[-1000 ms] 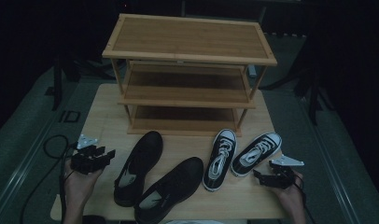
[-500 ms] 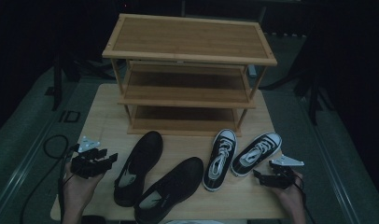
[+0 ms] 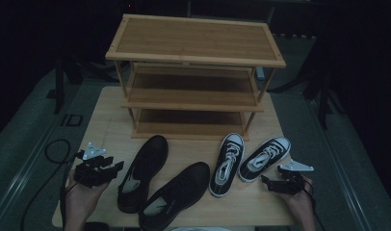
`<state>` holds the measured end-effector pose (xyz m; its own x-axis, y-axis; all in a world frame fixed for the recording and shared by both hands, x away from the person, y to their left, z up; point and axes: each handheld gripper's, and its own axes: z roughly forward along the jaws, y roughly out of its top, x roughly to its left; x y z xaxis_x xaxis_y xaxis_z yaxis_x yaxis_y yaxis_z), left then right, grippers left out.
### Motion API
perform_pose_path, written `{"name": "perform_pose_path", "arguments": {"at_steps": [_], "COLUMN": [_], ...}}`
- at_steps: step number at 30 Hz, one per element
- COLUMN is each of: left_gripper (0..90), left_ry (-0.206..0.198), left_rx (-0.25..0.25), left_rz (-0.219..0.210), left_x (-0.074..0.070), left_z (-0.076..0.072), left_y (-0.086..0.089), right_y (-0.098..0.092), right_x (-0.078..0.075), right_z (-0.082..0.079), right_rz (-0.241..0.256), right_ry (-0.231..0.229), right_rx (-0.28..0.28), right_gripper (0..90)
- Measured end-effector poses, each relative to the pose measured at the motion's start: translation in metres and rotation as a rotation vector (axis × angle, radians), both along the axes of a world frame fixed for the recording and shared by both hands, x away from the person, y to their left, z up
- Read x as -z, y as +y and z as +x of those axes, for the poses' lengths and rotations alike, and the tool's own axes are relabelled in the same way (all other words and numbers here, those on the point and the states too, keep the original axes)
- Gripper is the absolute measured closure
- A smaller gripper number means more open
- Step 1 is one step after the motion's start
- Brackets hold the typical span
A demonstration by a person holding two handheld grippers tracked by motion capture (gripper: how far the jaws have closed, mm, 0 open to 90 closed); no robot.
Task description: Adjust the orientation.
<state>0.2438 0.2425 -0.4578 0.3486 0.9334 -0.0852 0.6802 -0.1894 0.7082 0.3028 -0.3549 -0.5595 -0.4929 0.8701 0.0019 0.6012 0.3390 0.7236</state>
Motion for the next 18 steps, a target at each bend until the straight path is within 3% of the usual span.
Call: {"name": "perform_pose_path", "arguments": {"at_steps": [18], "left_gripper": [55.1], "left_ry": [0.017], "left_rx": [0.026], "left_rz": [0.013], "left_x": [-0.002], "left_z": [-0.008], "left_y": [-0.011], "right_y": [0.0], "right_x": [0.0], "right_z": [0.0], "right_rz": [0.0], "right_ry": [0.0], "right_rx": [-0.001], "right_gripper": [15.6]}}
